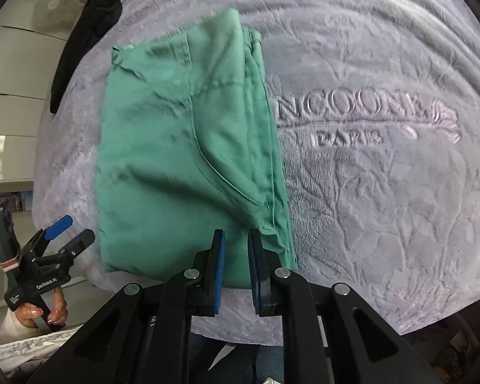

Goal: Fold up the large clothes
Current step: 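Open the right tool and withdraw it from the folded shirt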

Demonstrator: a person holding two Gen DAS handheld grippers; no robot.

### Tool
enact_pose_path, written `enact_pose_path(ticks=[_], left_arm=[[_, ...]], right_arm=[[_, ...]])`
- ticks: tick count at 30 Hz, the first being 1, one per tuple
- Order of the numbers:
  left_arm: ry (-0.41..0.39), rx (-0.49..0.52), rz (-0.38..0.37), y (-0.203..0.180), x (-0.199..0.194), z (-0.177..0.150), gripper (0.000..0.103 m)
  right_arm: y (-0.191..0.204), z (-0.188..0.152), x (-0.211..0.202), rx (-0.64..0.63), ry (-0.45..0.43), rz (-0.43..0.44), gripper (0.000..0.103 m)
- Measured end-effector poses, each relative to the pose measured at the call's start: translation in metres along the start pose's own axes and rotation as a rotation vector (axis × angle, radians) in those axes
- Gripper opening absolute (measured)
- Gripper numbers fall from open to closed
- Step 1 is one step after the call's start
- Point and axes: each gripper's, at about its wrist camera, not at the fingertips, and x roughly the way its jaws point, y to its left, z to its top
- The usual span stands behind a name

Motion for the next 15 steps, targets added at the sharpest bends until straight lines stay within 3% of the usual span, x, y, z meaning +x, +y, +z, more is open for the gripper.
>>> enact_pose_path(ticks=[2,3,4,6,9,12,15], left_arm=[[0.004,0.014,0.014,-0.004,-0.002,0.003,0.103],[0.001,0.013,0.017,-0.006,-0.004,0.004,0.103],[-0.008,0.012,0.023,-0.008,-0.007,0.006,0.103],[-0.03,0.003,0.059,-0.01,-0.012,0.011,0.103],[-0.051,-0.035,0.071,-0.007,-0.02,0.018,0.103],[-0.041,-0.077,0.092,-0.003,-0.024,0.027,0.103],[-0.044,-0.113,0.092,-0.002,-0.032,0.034,0.103]], right_arm=[[0.003,0.005,-0.009,-0.002,-0.017,-0.008,0.017],[0.004,0.007,-0.011,0.0,-0.022,-0.01,0.023],[0.005,0.01,-0.013,0.002,-0.026,-0.013,0.039],[0.008,0.017,-0.02,-0.003,-0.05,-0.03,0.061],[0.019,0.026,-0.025,-0.025,-0.069,-0.052,0.064],[0.031,0.031,-0.026,-0.035,-0.075,-0.073,0.079],[0.046,0.032,-0.027,-0.068,-0.087,-0.096,0.082]])
